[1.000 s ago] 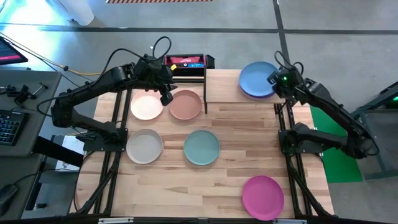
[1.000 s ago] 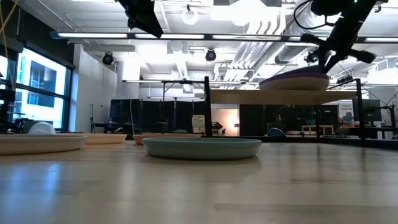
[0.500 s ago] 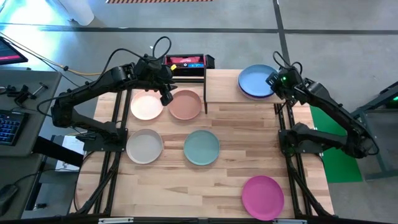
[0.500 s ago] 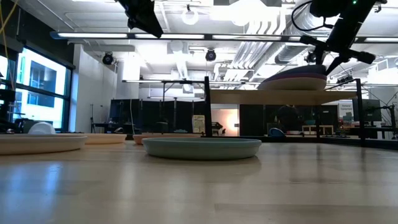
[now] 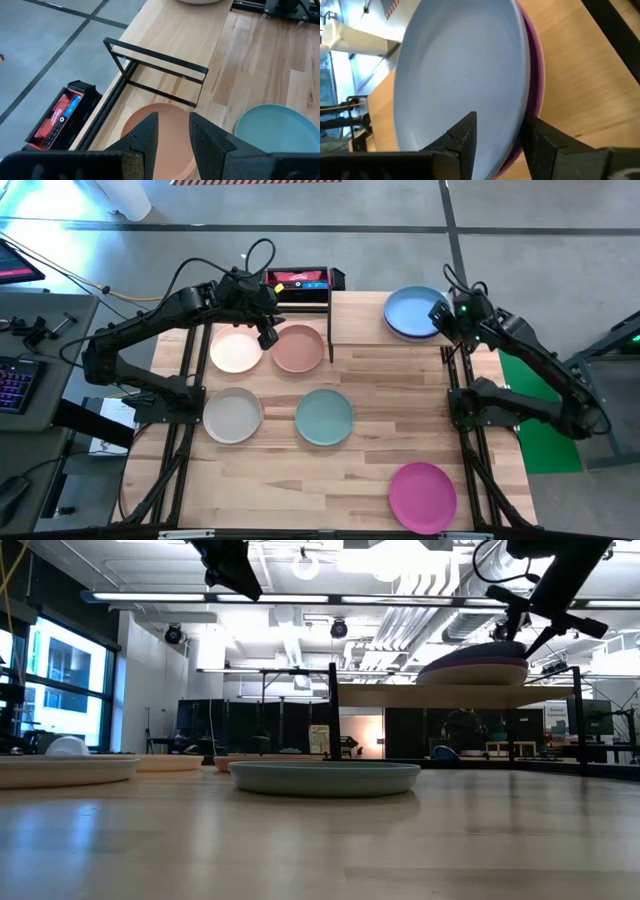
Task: Place and stack plates onto a shelf
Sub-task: Stack the blue plate on top of the purple plate on the shelf
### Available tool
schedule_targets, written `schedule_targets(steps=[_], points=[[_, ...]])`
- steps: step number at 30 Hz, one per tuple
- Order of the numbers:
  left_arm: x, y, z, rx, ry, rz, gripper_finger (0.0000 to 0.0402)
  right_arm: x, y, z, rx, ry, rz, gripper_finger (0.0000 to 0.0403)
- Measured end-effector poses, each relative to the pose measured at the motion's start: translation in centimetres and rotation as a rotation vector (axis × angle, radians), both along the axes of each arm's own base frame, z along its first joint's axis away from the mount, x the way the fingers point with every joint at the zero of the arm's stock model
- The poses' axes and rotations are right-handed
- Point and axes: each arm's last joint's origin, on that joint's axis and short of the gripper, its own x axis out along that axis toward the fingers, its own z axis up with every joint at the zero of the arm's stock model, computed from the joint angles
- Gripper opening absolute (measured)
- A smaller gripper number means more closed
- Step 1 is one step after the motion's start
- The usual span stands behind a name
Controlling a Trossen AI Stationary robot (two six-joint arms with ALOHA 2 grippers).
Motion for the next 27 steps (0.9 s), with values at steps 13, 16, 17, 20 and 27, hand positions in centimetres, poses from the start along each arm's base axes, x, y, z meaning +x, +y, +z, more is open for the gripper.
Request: schedule_targets(steps=[13,16,17,20,27], points=[[0.0,0.0,0.0,-0.003,-0.002,0.002,0.0097,-1.0,1.5,1.0,-0.029,-0.102,0.054,0.0126],[0.0,0.0,0.0,-0.017,-0.01,0.017,0.0097,-1.2,1.8,1.1,-0.022,-0.122,0.073,0.0126],[0.0,0.0,0.0,-0.018,-0.011,0.017,0.0097,-1.2,1.9,1.1,-0.02,-0.125,0.073,0.0126],[0.0,0.0,0.0,-0.019,-0.011,0.018,0.0097,-1.2,1.9,1.0,-0.011,-0.127,0.079,0.0126],[0.0,0.0,0.0,-0.02,-0.011,0.019,0.0097,-1.2,2.3,0.8,0.056,-0.154,0.138,0.0126]])
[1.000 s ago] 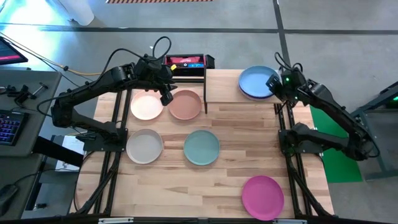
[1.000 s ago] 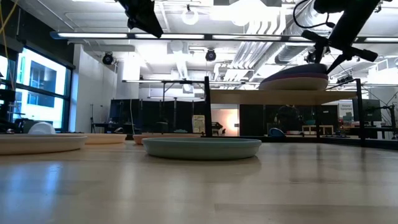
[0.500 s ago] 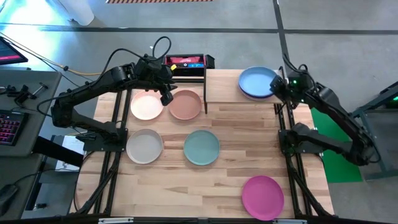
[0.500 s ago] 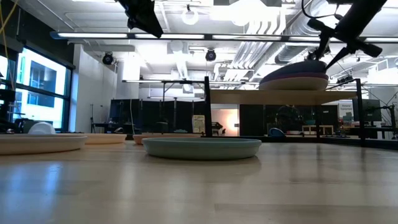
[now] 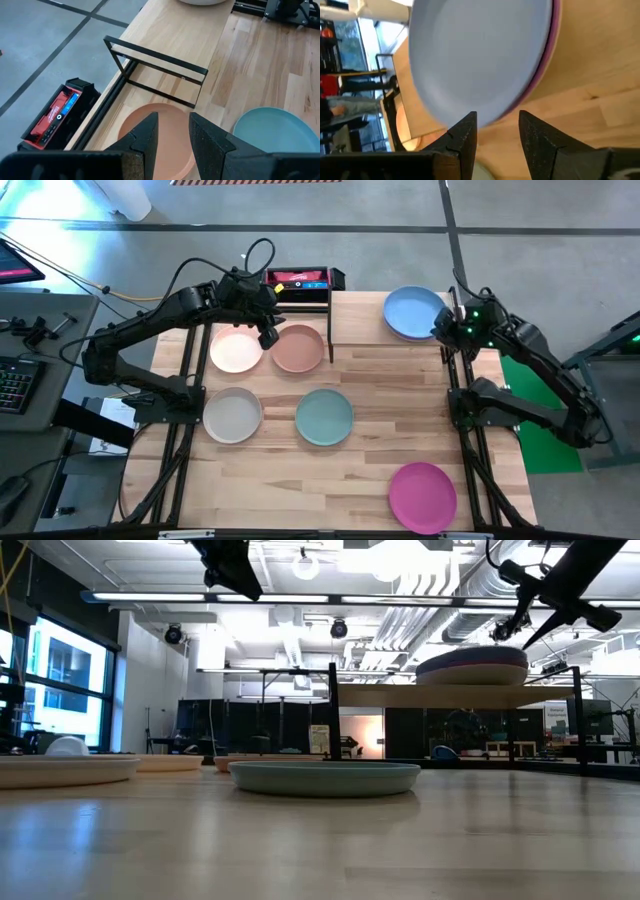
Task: Place and stack plates onto a shelf
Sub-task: Stack the blue plate on top of the purple plate on the shelf, then stack the pink plate on top of the blue plate on the shelf
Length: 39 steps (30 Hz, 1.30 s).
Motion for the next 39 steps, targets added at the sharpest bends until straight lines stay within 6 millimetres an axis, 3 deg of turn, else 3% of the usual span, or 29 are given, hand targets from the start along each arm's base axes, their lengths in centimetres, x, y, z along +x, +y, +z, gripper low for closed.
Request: schedule_targets(steps=[9,15,19,30,39], points=[[0.0,0.0,0.0,-0.012,-0.007,0.012,0.0097,0.0,0.5,0.9,-0.043,-0.11,0.072,0.0126],[0.0,0.0,0.0,-0.011,-0.006,0.011,0.0097,2.2,-0.3,2.6,-0.257,-0.219,0.216,0.0126],[0.0,0.0,0.0,-0.011,-0.006,0.01,0.0097,3.6,0.1,3.1,-0.311,-0.283,0.368,0.0126],[-0.4,-0.3,-0.6,-0.068,0.053,0.014,0.0097,7.0,3.2,2.4,-0.273,-0.277,0.74,0.0126],[-1.0,-1.1,-3.0,-0.223,0.167,0.073,0.0097,10.1,5.1,0.8,-0.192,-0.226,0.981,0.0126]])
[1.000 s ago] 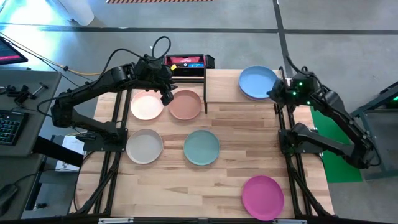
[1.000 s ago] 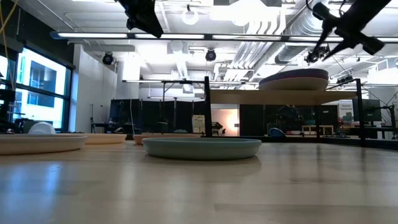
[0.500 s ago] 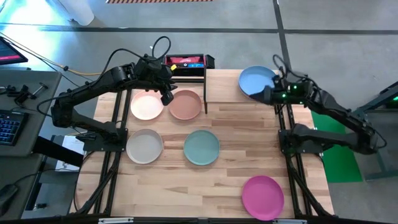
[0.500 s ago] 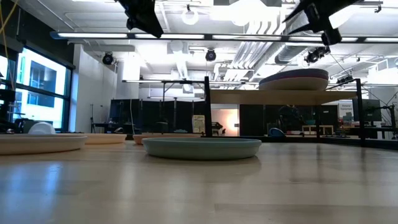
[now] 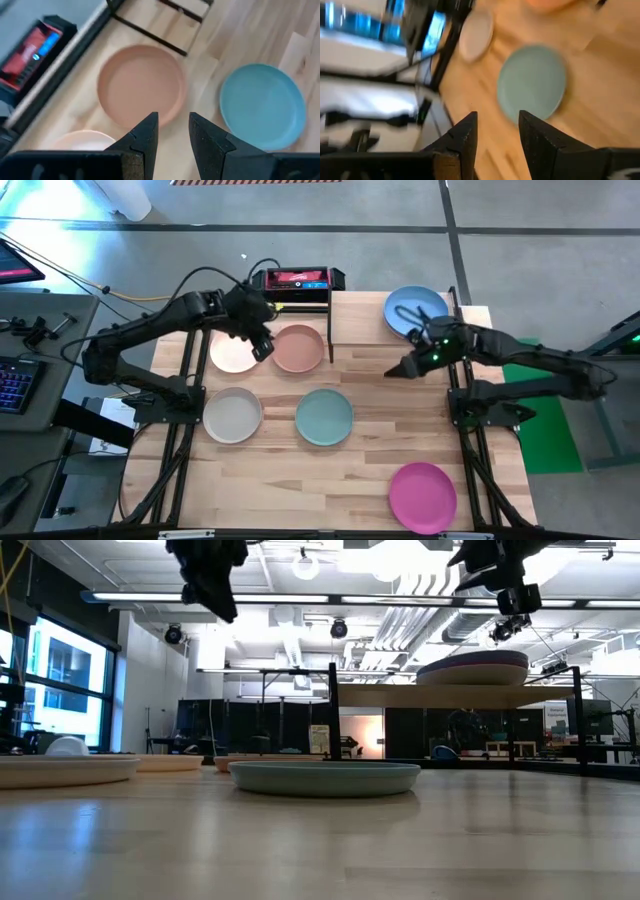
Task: Place and stack plates onto a shelf
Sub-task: Stack the pink plate on top of the blue plate on the shelf
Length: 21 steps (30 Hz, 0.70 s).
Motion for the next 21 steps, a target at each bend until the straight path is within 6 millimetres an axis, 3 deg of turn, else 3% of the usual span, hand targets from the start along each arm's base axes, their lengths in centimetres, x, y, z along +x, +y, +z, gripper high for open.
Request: schedule_targets(steps=[13,21], points=[[0.8,-3.0,-3.8,-0.176,0.065,0.059,0.0097,2.7,3.7,-2.1,-0.13,0.067,0.382,0.0126],[1.2,-5.7,-5.2,-0.218,0.103,0.023,0.0097,3.8,6.4,-3.6,-0.127,0.162,0.444,0.0126]])
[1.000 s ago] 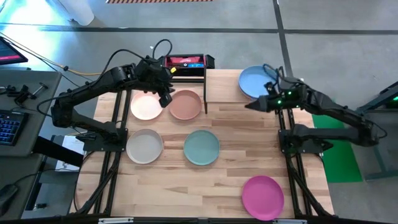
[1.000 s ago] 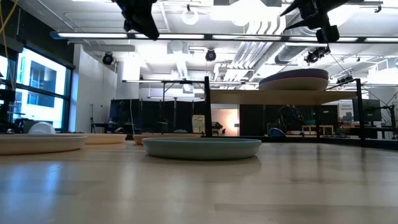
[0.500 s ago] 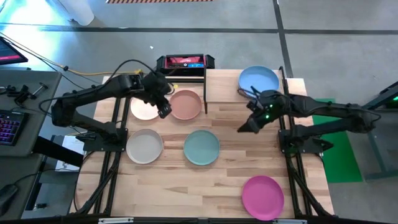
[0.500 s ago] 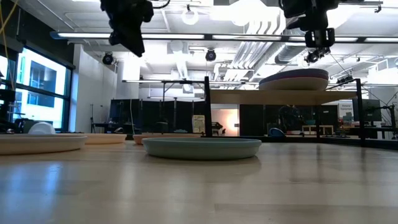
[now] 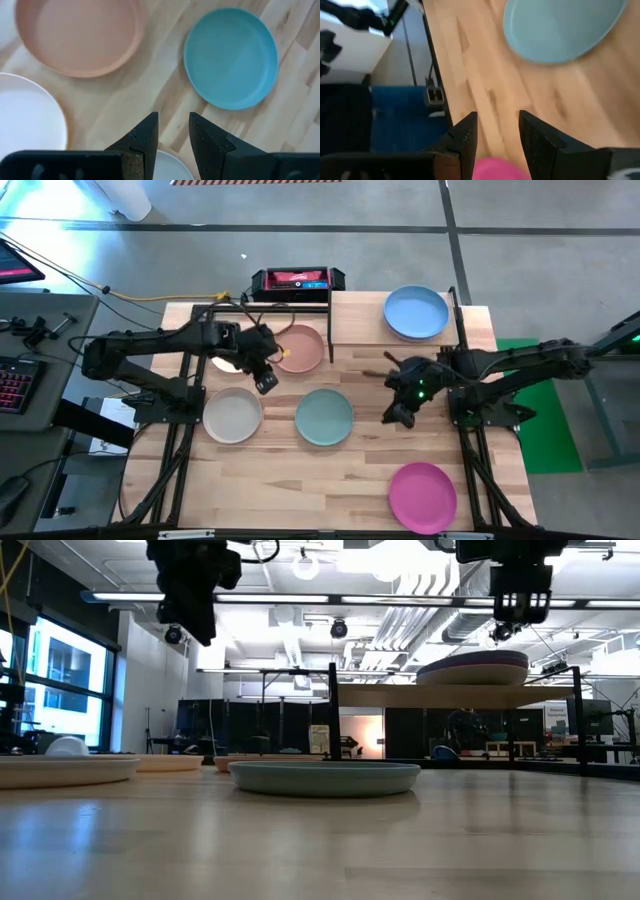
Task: Place and stack plates onto a shelf
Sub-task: Stack the pink plate on top of the blue plate on the shelf
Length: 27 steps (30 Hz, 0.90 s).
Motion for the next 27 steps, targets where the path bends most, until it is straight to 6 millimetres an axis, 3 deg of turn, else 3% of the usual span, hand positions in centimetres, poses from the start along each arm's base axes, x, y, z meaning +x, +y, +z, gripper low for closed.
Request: schedule_targets(steps=[9,21,27], points=[[0.1,-3.3,-1.0,-0.036,0.028,-0.064,0.0097,0.6,3.8,-2.2,0.058,0.201,0.037,0.0126],[0.0,-8.2,-1.0,-0.055,0.011,-0.177,0.0097,0.4,9.4,-6.4,-0.054,0.417,0.193,0.0126],[-0.4,-10.2,-0.9,-0.047,-0.002,-0.18,0.0097,0.5,11.2,-8.7,-0.142,0.463,0.311,0.0126]])
